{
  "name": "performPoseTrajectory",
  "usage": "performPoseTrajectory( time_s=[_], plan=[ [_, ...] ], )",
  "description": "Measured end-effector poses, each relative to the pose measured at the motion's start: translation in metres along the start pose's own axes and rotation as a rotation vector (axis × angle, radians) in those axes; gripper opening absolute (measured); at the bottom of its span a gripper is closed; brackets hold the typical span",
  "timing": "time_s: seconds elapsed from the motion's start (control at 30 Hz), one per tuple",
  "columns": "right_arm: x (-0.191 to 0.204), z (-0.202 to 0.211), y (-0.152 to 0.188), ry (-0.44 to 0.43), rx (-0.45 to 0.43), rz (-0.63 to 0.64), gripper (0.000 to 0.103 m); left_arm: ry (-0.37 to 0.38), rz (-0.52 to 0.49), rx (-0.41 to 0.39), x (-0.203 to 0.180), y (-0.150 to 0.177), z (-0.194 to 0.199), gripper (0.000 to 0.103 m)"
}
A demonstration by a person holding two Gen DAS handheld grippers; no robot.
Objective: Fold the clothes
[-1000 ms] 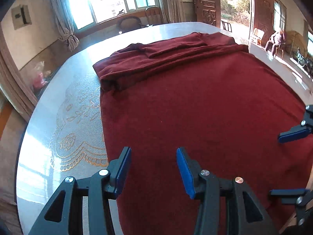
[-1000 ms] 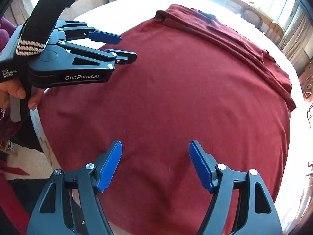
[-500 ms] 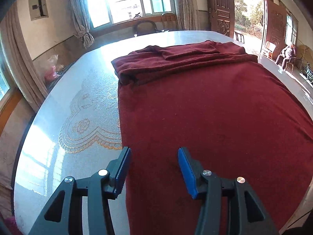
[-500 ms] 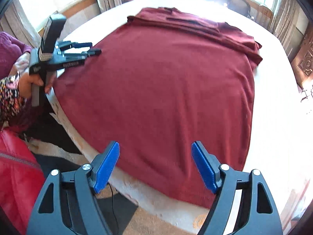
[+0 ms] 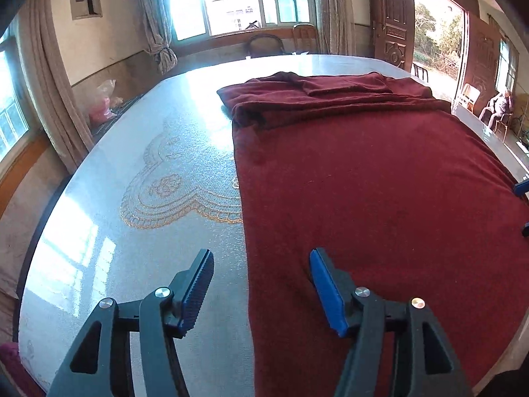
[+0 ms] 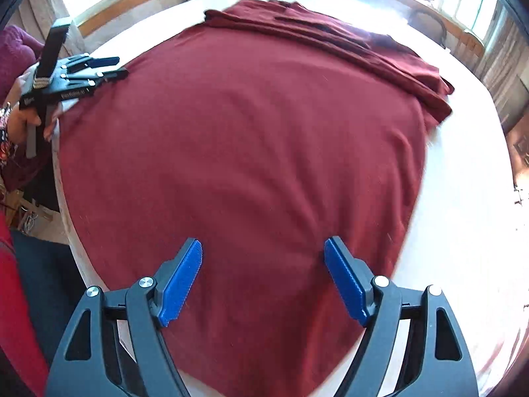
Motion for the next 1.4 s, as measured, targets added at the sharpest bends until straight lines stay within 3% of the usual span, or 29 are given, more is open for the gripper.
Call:
performPoseTrajectory(
  time_s=[0.13, 0.27, 0.33, 0.47, 0.57, 0.73, 0.87, 1.17, 1.27, 1.4],
  plan=[
    [-0.018, 0.019, 0.022, -0.012, 0.001, -0.113, 0.08, -0.043, 0.031, 0.016, 0.001, -0.001, -0.001, 0.072],
    [-0.016, 0.039, -0.003, -0.066, -0.092, -0.201, 0.08, -0.087, 0.094, 0.051, 0.001, -0.001, -0.002, 0.073],
    [-0.003, 0.041, -0.023, -0.06, -0.116, -0.161, 0.08, -0.122, 0.101, 0.06, -0.001, -0.001, -0.001, 0.073],
    [0.032, 0.007, -0.075, 0.035, -0.085, -0.03, 0.08, -0.157, 0.131, 0.082, -0.002, -0.001, -0.001, 0.073],
    [0.054, -0.021, -0.108, 0.005, -0.066, -0.012, 0.08, -0.132, 0.195, 0.114, 0.004, 0.0, -0.004, 0.073],
    [0.07, -0.072, -0.134, 0.049, -0.013, 0.016, 0.08, -0.089, 0.21, 0.151, 0.009, 0.0, -0.008, 0.077],
    [0.058, -0.069, -0.116, 0.043, -0.006, -0.073, 0.081, -0.052, 0.207, 0.163, 0.014, 0.0, -0.011, 0.083],
    [0.042, -0.027, -0.021, 0.114, 0.038, -0.23, 0.089, 0.03, 0.141, 0.167, 0.02, -0.003, -0.017, 0.092],
    [0.043, -0.018, -0.013, 0.137, 0.052, -0.295, 0.089, 0.042, 0.127, 0.175, 0.021, -0.004, -0.02, 0.094],
    [0.054, -0.006, -0.03, 0.117, -0.016, -0.347, 0.089, 0.044, 0.128, 0.181, 0.022, -0.006, -0.021, 0.094]
  ],
)
Point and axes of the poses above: each gripper's, at about its wrist camera, not at the fingertips, and z roughly against the way its jaws point, x to its left, y to its underside, the point moved 6 cm from there along -z, roughly the way its jaws point, and after that the axes turned 4 degrees about -z, right-handed, at the moved point
